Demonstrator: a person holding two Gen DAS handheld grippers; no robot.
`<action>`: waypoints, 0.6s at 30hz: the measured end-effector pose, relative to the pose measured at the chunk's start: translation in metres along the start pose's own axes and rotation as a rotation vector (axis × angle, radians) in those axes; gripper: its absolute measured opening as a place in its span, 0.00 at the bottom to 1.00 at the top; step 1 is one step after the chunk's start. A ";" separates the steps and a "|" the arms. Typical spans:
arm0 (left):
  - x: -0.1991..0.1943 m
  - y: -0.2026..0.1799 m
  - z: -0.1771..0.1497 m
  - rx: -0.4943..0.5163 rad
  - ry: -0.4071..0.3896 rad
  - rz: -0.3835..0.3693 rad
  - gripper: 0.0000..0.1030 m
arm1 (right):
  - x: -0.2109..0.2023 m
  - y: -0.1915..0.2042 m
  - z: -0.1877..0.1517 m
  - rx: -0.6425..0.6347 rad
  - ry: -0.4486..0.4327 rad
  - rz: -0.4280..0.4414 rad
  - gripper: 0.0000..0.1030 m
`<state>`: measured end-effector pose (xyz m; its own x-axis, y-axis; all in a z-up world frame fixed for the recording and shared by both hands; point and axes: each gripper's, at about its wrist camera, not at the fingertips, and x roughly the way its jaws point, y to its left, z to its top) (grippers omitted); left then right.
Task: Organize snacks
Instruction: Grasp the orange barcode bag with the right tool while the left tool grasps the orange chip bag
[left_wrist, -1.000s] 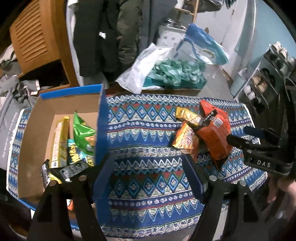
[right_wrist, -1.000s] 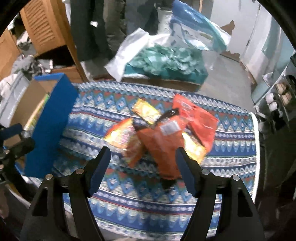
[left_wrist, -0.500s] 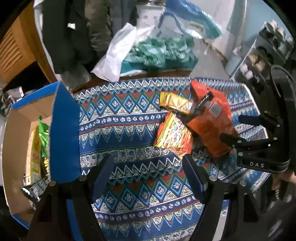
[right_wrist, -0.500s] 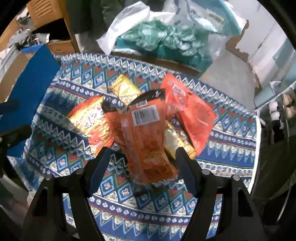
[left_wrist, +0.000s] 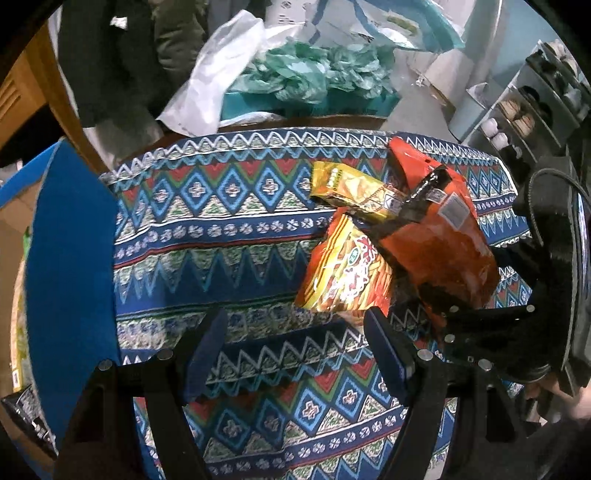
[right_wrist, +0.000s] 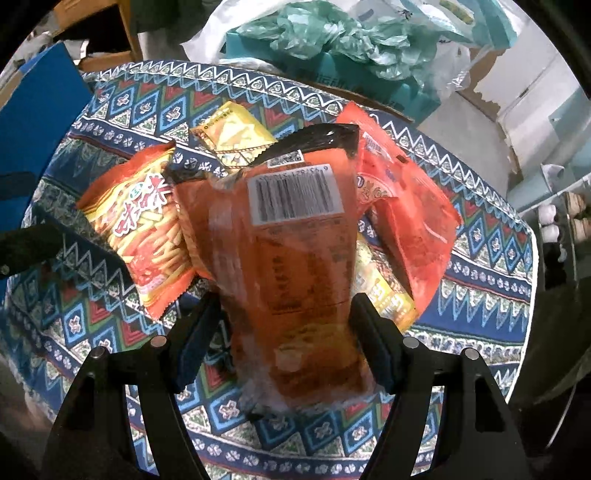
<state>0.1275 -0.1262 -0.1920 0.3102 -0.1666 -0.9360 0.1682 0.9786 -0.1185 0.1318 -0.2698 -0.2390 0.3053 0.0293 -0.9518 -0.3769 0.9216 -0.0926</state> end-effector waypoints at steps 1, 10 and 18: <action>0.002 -0.003 0.001 0.012 -0.001 0.000 0.75 | 0.001 0.000 0.000 0.000 -0.004 0.005 0.68; 0.021 -0.019 0.011 0.078 0.014 -0.012 0.76 | -0.009 -0.003 -0.003 0.034 -0.026 0.056 0.37; 0.041 -0.041 0.018 0.139 0.037 -0.008 0.80 | -0.026 -0.047 -0.013 0.205 -0.069 0.122 0.37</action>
<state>0.1503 -0.1758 -0.2199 0.2744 -0.1672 -0.9470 0.2995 0.9506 -0.0810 0.1297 -0.3187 -0.2140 0.3298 0.1652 -0.9295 -0.2320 0.9686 0.0898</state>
